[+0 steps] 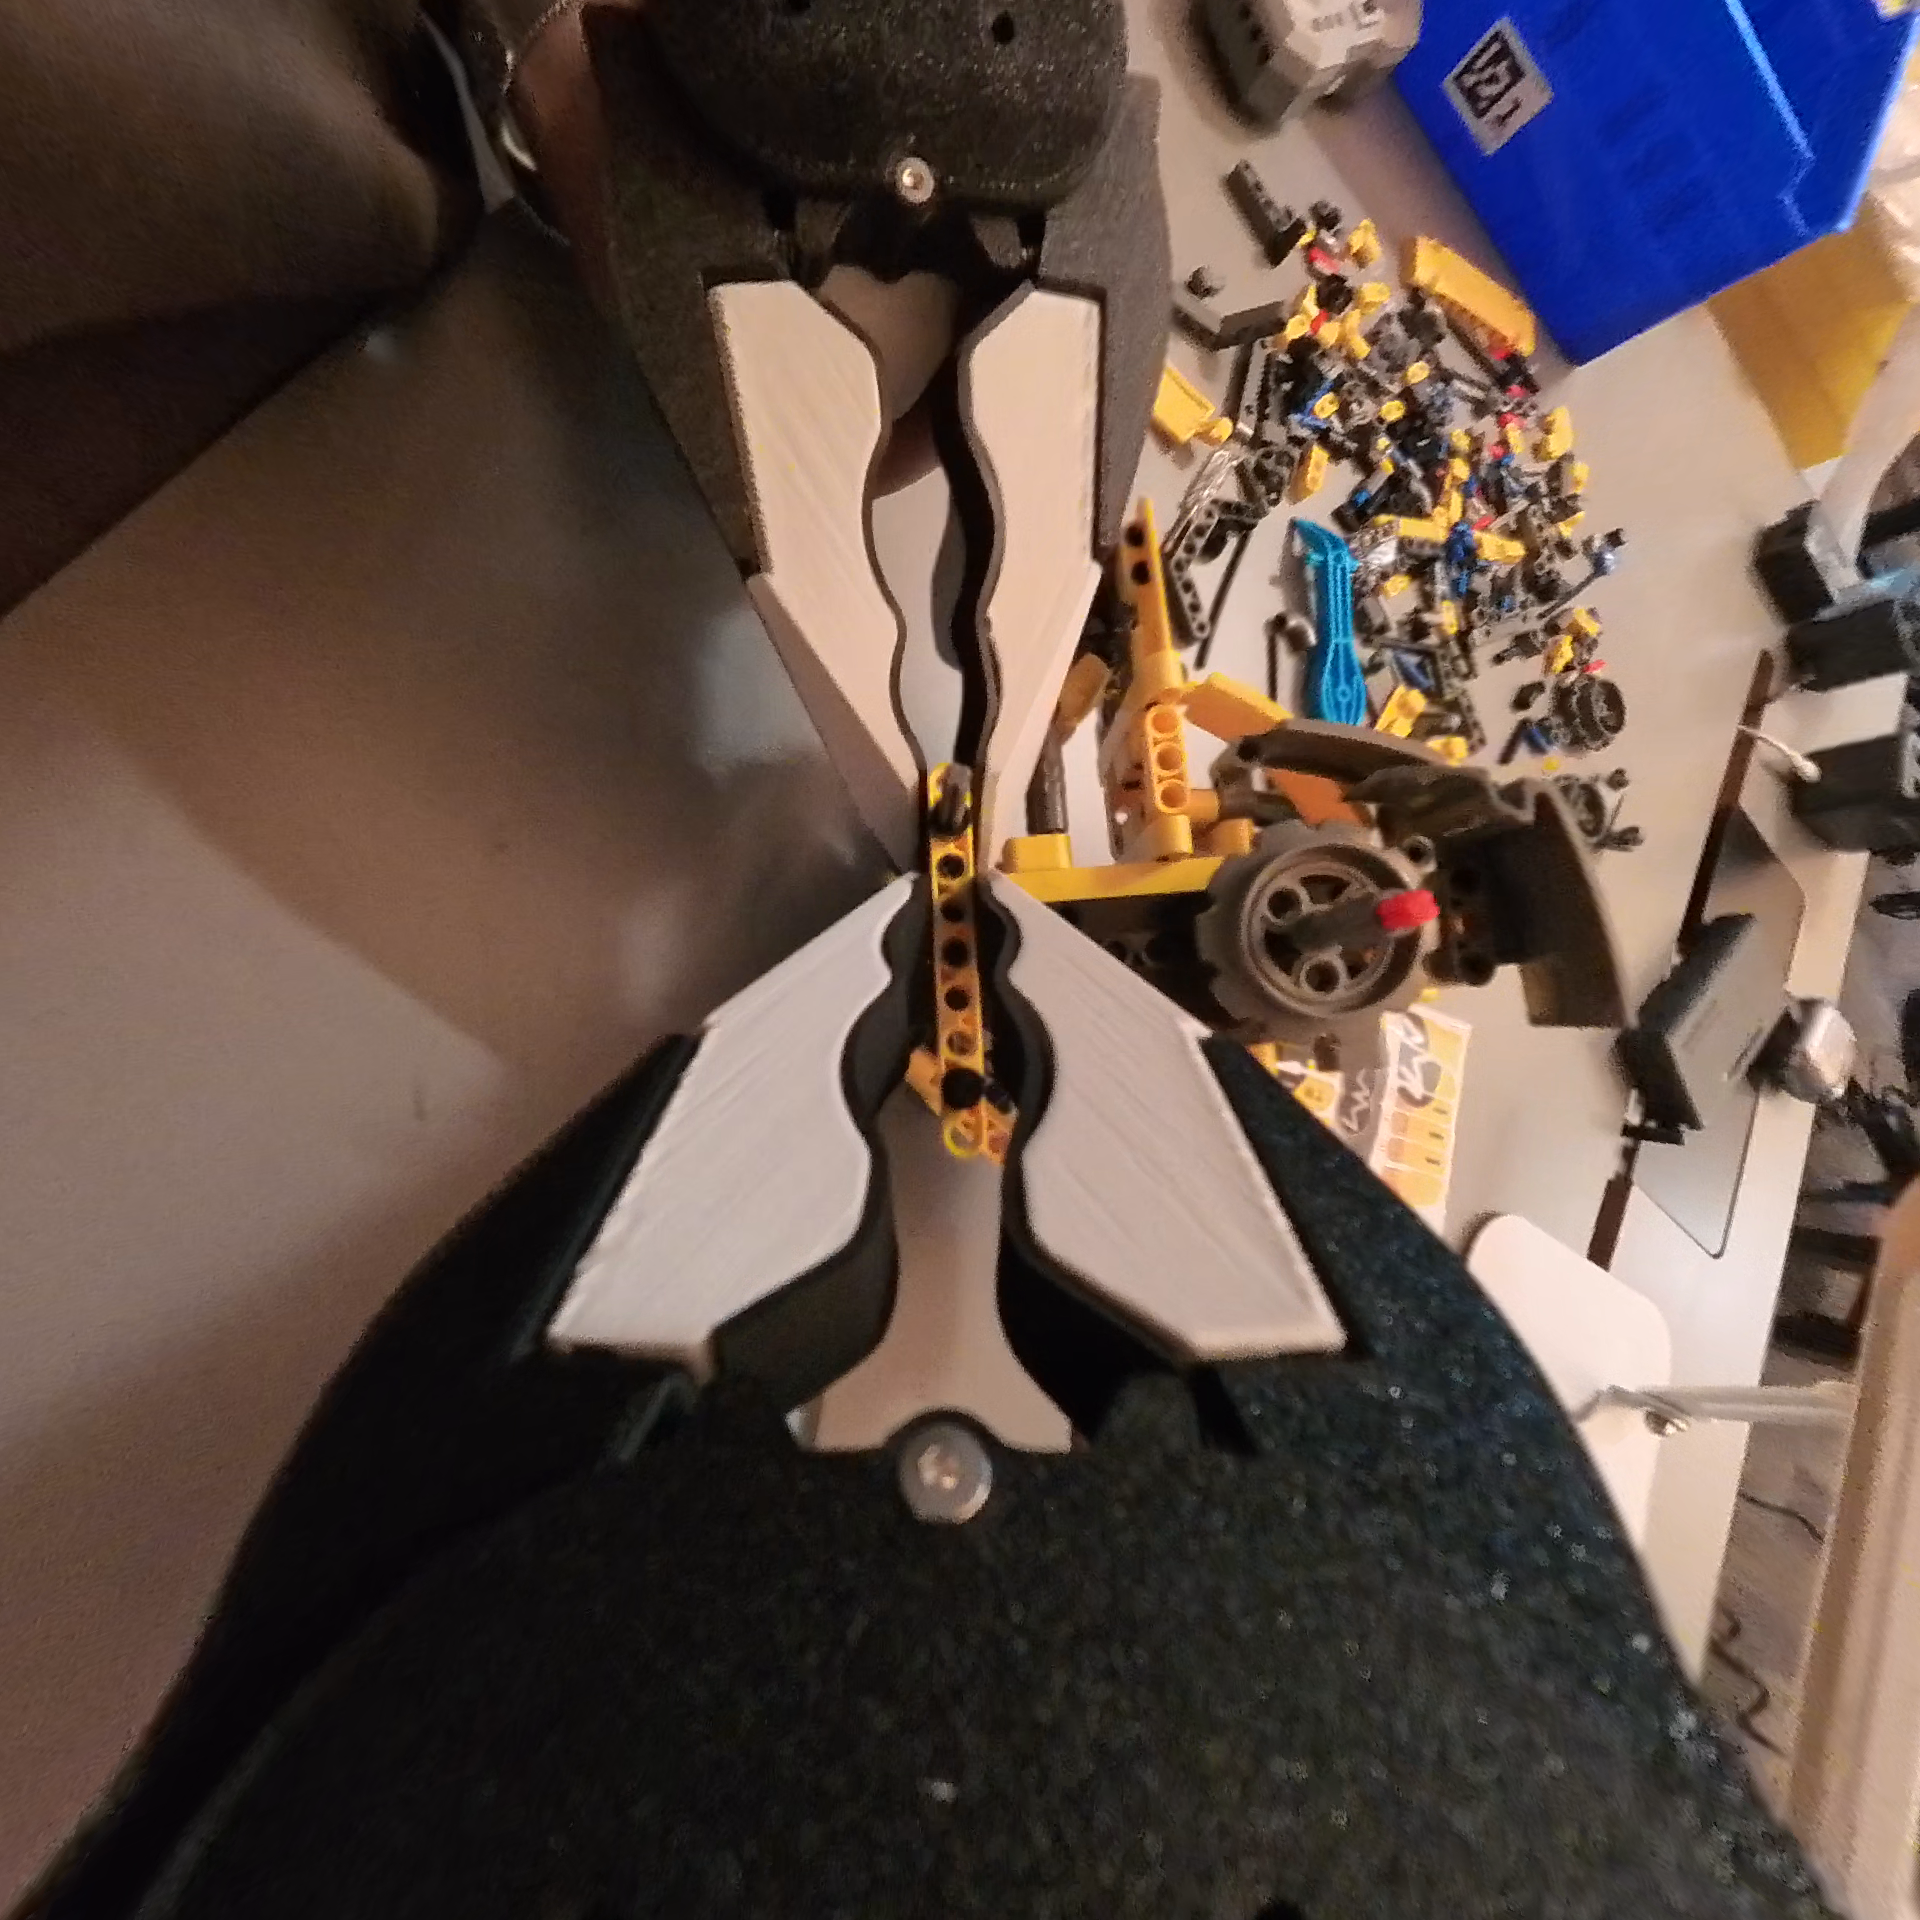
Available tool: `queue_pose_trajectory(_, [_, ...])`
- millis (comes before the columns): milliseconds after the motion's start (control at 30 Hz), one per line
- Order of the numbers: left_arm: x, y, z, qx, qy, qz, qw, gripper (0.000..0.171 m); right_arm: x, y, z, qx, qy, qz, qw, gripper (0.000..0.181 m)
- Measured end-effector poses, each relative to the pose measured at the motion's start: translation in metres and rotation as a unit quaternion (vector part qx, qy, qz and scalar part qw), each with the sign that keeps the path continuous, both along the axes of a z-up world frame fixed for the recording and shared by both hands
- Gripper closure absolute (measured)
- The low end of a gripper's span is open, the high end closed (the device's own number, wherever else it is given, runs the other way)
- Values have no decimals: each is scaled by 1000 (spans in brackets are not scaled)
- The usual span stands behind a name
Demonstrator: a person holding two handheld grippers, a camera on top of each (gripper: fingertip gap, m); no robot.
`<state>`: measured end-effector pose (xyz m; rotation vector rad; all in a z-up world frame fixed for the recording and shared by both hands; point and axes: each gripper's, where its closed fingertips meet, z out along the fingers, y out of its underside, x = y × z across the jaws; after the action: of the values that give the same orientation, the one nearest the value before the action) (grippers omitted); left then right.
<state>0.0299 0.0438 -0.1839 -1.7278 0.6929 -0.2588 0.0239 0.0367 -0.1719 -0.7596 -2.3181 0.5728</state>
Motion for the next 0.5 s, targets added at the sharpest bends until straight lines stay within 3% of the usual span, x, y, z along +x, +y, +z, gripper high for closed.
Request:
queue_pose_trajectory(167, [-14, -32, 1, -25, -23, -41, 999, 168, -16, -31, 3, -36, 62, -76, 995, 173])
queue_pose_trajectory(300, [-26, -56, 0, -47, -55, -54, 996, 167, -29, -54, 2, 5, 101, -108, 989, 173])
queue_pose_trajectory(500, [-27, -64, 2, -40, -53, -50, 997, 166, -33, -59, 8, -34, 132, -153, 979, 162])
